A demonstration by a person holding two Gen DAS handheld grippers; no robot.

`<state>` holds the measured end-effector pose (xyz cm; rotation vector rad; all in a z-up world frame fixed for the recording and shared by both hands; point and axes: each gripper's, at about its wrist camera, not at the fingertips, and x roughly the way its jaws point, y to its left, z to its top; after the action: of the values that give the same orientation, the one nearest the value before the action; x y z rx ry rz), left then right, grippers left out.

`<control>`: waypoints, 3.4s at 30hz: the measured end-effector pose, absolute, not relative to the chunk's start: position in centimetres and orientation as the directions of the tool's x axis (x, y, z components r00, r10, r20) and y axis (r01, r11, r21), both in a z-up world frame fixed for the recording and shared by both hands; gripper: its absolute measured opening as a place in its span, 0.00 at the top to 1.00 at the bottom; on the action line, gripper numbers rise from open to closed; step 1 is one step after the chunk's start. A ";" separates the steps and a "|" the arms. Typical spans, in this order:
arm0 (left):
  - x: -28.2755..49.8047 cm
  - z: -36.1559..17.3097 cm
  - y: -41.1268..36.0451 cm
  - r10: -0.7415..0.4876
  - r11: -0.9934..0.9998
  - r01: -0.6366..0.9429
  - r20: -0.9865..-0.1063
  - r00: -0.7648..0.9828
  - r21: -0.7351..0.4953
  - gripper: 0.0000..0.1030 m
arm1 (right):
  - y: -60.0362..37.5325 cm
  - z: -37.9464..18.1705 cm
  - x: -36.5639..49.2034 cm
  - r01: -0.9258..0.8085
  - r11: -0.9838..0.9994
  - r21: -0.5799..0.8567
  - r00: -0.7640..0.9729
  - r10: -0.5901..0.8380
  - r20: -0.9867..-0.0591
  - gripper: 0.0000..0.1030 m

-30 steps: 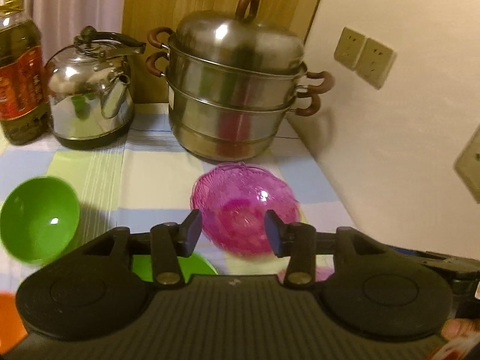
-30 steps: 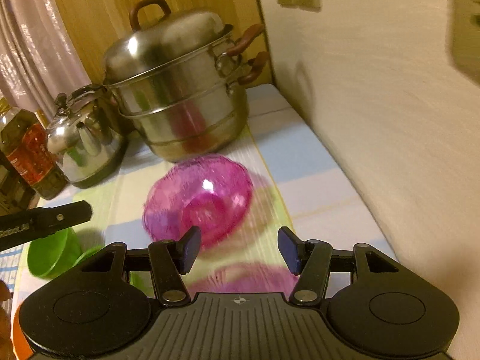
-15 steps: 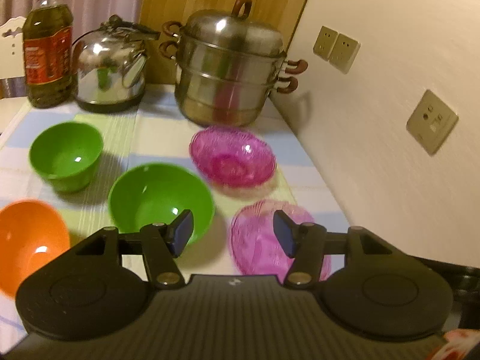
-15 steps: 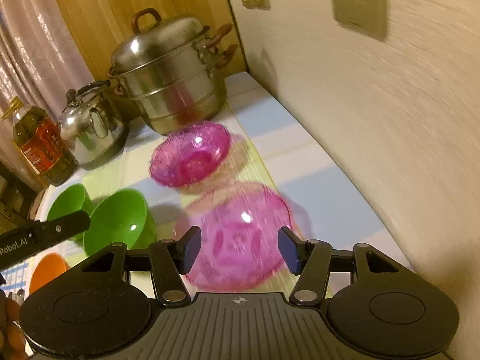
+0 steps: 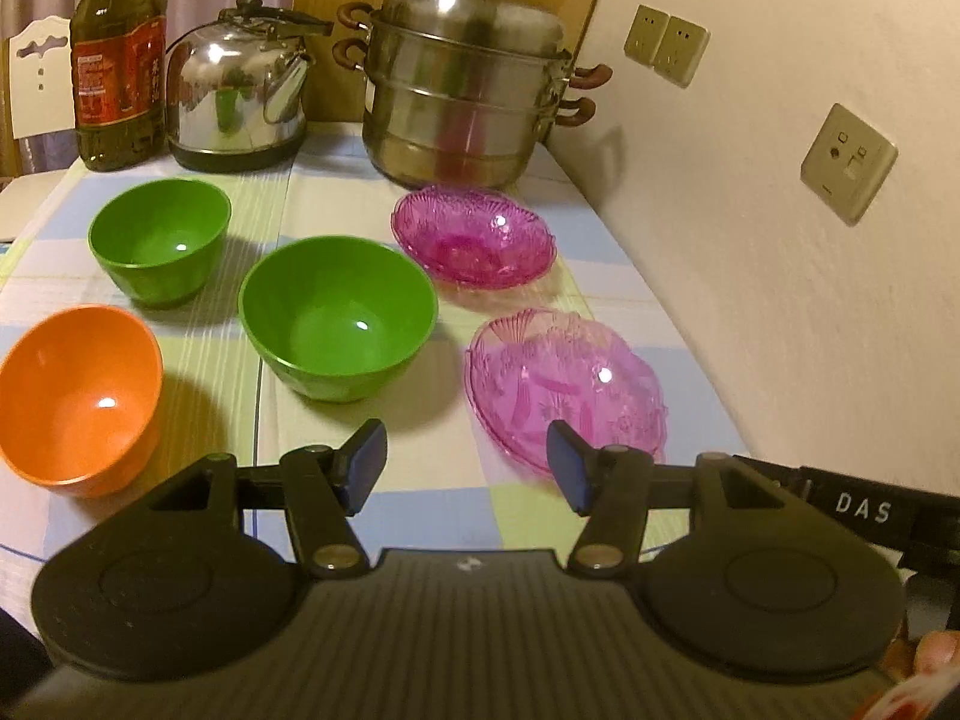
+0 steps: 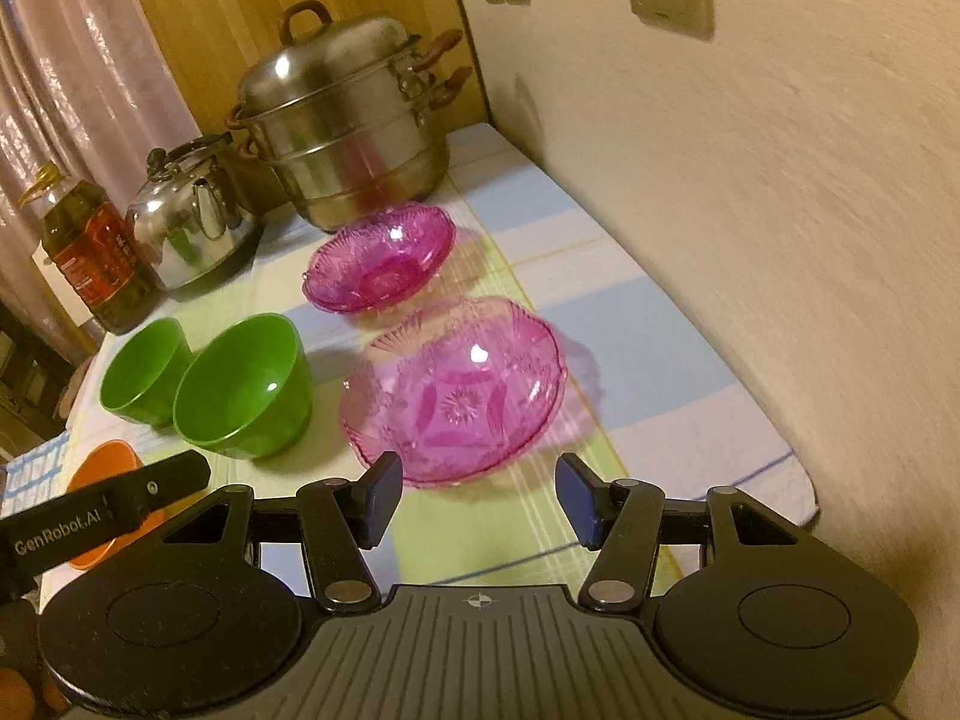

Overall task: Organize plates and bowls
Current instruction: 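Withdraw both grippers and move them to the remaining pink plate, then close the left gripper on the pink plate rim while the right gripper grips beside it, then lift the pink plate with both grippers toward the plate stack by the pot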

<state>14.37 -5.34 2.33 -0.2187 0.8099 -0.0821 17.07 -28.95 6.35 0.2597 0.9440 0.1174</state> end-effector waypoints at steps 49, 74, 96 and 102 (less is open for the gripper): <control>25.0 -9.3 -7.0 -0.203 0.943 -0.091 -0.771 0.603 -0.319 0.64 | -32.3 -3.9 27.3 0.162 0.942 0.293 0.496 0.179 -0.849 0.55; 27.0 -10.3 -7.6 -0.205 0.952 -0.060 -0.773 0.600 -0.299 0.90 | -32.2 -6.2 29.1 0.154 0.941 0.302 0.488 0.194 -0.851 0.86; 26.0 -8.5 -7.2 -0.211 0.955 -0.036 -0.762 0.612 -0.294 0.91 | -31.3 -4.4 27.5 0.109 0.953 0.283 0.511 0.191 -0.838 0.90; 25.2 -7.0 -6.9 -0.215 0.954 -0.029 -0.751 0.624 -0.298 0.91 | -31.2 -3.1 26.7 0.100 0.953 0.286 0.527 0.193 -0.828 0.90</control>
<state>25.17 -6.91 -7.02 -0.2949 0.8933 -0.1084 26.74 -31.24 -3.11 0.3165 1.0192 0.0572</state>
